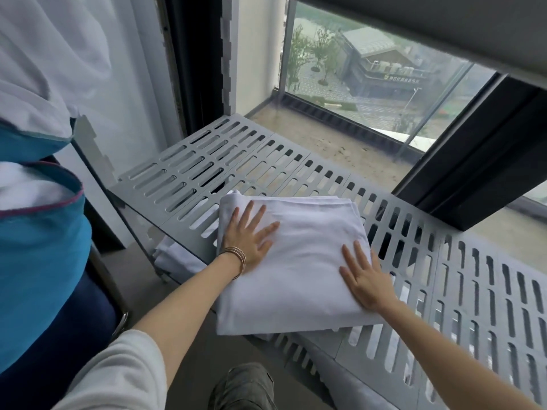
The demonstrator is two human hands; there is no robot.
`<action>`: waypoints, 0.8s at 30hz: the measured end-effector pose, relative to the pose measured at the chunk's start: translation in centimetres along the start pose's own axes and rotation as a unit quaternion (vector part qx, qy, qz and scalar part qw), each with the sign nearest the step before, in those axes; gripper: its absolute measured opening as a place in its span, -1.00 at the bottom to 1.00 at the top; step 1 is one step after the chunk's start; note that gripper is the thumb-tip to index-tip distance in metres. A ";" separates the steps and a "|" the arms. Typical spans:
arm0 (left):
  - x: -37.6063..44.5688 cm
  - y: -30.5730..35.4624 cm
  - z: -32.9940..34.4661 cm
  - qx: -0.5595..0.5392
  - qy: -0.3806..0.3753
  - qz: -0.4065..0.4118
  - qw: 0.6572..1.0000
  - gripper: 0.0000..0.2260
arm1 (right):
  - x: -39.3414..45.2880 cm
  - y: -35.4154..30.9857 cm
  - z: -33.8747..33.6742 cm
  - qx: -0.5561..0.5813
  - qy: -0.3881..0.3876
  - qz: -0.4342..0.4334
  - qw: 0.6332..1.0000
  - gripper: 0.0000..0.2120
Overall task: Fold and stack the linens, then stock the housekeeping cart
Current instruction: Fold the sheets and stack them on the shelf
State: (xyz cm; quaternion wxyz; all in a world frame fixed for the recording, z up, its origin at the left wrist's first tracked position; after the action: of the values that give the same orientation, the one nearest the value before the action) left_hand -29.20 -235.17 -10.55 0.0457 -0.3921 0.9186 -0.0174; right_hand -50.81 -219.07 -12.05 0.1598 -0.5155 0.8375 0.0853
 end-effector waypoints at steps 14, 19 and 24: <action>1.0 -3.9 1.4 -0.110 0.007 -0.193 0.975 -0.45 | -2.3 -2.0 -0.2 -0.039 0.103 -0.048 0.993 -0.35; 1.7 -4.2 2.4 -0.116 -0.044 -0.204 0.971 -0.38 | -0.4 -1.5 1.0 0.001 0.066 -0.057 0.996 -0.14; 2.9 -5.0 2.4 -0.119 -0.148 -0.168 0.967 -0.35 | 1.0 -1.6 1.2 -0.012 -0.017 -0.042 0.999 -0.20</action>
State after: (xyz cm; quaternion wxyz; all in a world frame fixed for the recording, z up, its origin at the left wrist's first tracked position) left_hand -27.40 -240.75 -12.83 0.1307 -0.5419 0.8179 0.1427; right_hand -49.61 -220.23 -13.44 0.1710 -0.5508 0.8112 0.0971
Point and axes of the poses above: each hand's wrist, its own x-axis towards the middle knuckle, its own z-axis out of the palm, y = z × x, the point moved 10 cm from there along x, towards the middle knuckle, and after that the axes turned 3 degrees about z, right-handed, at the moved point
